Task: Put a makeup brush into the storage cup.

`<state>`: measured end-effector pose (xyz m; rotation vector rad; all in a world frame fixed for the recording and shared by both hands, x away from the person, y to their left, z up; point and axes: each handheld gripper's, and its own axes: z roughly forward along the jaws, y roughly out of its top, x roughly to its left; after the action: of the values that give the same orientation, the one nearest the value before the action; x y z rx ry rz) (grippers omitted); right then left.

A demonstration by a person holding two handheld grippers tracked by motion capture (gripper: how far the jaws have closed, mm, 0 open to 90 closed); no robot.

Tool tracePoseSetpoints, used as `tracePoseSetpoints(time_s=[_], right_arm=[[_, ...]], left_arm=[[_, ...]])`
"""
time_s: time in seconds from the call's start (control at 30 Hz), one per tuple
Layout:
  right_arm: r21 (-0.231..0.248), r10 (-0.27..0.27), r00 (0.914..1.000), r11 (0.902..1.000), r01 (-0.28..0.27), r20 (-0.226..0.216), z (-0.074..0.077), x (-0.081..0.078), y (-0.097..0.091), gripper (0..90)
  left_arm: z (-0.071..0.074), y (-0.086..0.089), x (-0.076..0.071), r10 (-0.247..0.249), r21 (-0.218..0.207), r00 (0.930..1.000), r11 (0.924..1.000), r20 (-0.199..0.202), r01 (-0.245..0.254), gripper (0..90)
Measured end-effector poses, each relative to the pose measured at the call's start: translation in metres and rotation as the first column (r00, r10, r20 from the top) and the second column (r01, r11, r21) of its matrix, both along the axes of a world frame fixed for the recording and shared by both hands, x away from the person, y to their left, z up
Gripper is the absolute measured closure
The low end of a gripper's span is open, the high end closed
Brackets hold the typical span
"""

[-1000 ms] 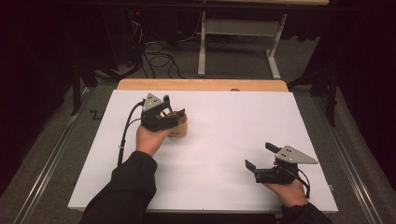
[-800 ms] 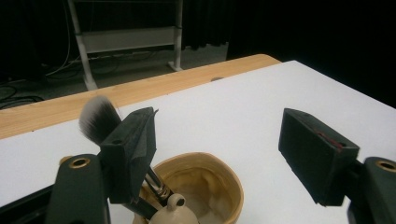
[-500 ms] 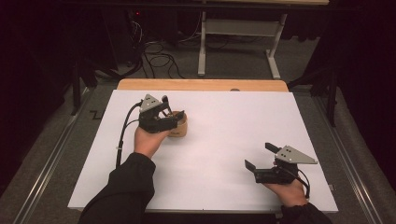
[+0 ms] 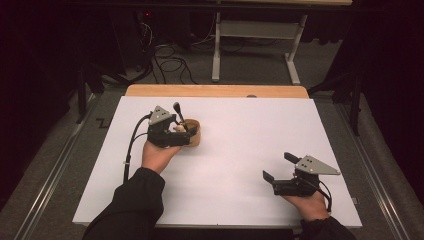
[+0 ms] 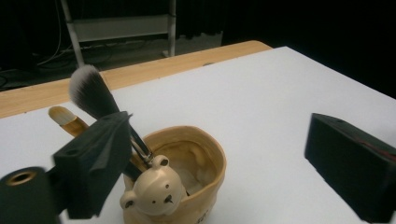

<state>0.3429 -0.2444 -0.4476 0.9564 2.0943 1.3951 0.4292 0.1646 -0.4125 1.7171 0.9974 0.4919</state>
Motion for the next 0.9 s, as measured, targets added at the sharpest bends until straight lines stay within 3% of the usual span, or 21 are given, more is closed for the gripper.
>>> tracePoseSetpoints(time_s=[0.23,0.47,0.9], right_arm=[[-0.01,0.009,1.0,0.9999,-0.009,0.005,0.001,0.0,0.004,1.8],[-0.017,0.014,0.9999,0.9998,-0.013,0.008,0.001,0.0,0.007,1.8],[-0.018,0.009,1.0,0.9998,-0.009,0.005,0.0,-0.002,0.006,1.8]], left_arm=[[0.001,0.001,-0.007,-0.002,0.013,1.0,0.9999,0.003,0.001,0.2],[-0.004,0.007,-0.015,-0.002,-0.008,1.0,1.0,-0.004,0.002,0.1],[-0.01,0.023,-0.047,-0.012,0.012,0.9999,0.9999,0.008,0.011,0.1]])
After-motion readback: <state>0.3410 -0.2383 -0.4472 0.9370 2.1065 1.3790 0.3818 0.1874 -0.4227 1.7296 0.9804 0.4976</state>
